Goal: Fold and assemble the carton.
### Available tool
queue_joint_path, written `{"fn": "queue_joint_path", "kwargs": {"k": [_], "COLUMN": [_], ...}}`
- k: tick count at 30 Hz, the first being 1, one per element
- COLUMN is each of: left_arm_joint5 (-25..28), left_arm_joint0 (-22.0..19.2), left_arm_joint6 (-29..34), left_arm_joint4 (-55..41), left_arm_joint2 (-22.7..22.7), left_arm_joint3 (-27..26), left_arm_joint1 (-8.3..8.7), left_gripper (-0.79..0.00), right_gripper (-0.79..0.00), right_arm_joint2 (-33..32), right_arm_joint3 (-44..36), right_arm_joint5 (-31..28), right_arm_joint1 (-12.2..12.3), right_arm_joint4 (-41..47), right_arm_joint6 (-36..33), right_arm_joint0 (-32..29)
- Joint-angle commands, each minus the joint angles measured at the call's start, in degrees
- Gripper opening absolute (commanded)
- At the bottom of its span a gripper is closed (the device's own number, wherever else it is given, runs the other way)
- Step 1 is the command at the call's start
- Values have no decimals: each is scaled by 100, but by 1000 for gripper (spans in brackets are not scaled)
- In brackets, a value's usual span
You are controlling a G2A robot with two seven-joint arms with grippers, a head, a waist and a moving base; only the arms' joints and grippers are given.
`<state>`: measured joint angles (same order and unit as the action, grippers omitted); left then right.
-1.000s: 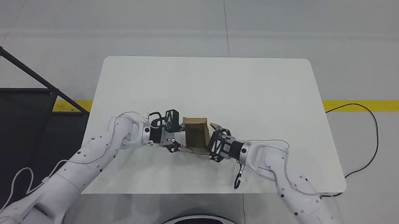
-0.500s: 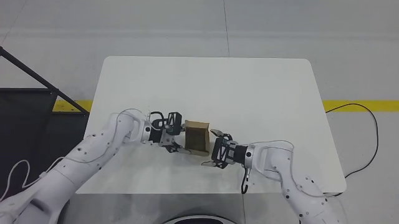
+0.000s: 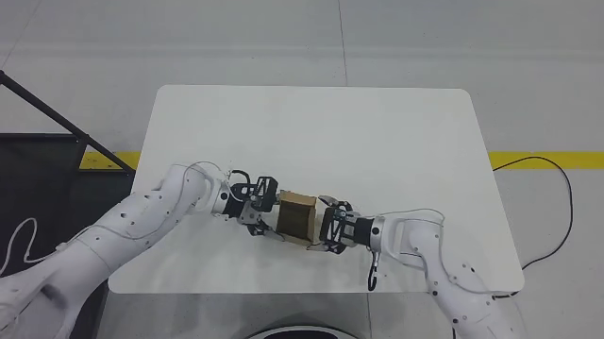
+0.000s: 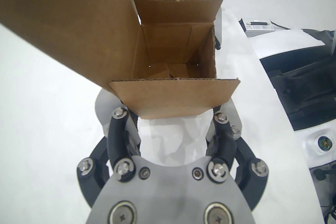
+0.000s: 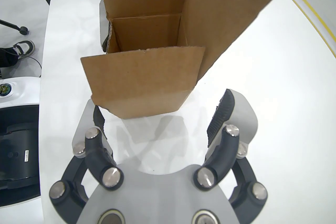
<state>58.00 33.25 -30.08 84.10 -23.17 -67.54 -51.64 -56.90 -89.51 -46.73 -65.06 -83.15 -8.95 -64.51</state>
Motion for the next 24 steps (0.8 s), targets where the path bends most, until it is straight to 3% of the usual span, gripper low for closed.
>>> {"fn": "queue_joint_path", "kwargs": {"k": [1,10,18,22,24], "left_arm_joint5": [0,0,0,0,0], "left_arm_joint0": [-148,-632,-872,-919,-915], "left_arm_joint6": [-53,-291,-381,-409,-413], "left_arm_joint4": [-66,-311,-482,-522,-519], "left_arm_joint2": [222,917,1277,1343,1343], "left_arm_joint3": [33,157,244,278,280], "left_arm_joint1": [8,9,-17,-36,-45], "left_gripper": [-154,-142,-135,-132,-132], "right_gripper": [0,0,0,-65,-135], "right_arm_joint2": [23,117,159,161,162], "right_arm_joint3": [-4,65,65,56,47], "right_arm_joint5": [2,26,45,85,113], "right_arm_joint1": [-4,-25,-29,-29,-29], "right_arm_joint4": [12,34,26,24,26], "right_arm_joint6": [-39,-38,8,24,26], "right_arm_joint0": [17,109,130,125,123]}}
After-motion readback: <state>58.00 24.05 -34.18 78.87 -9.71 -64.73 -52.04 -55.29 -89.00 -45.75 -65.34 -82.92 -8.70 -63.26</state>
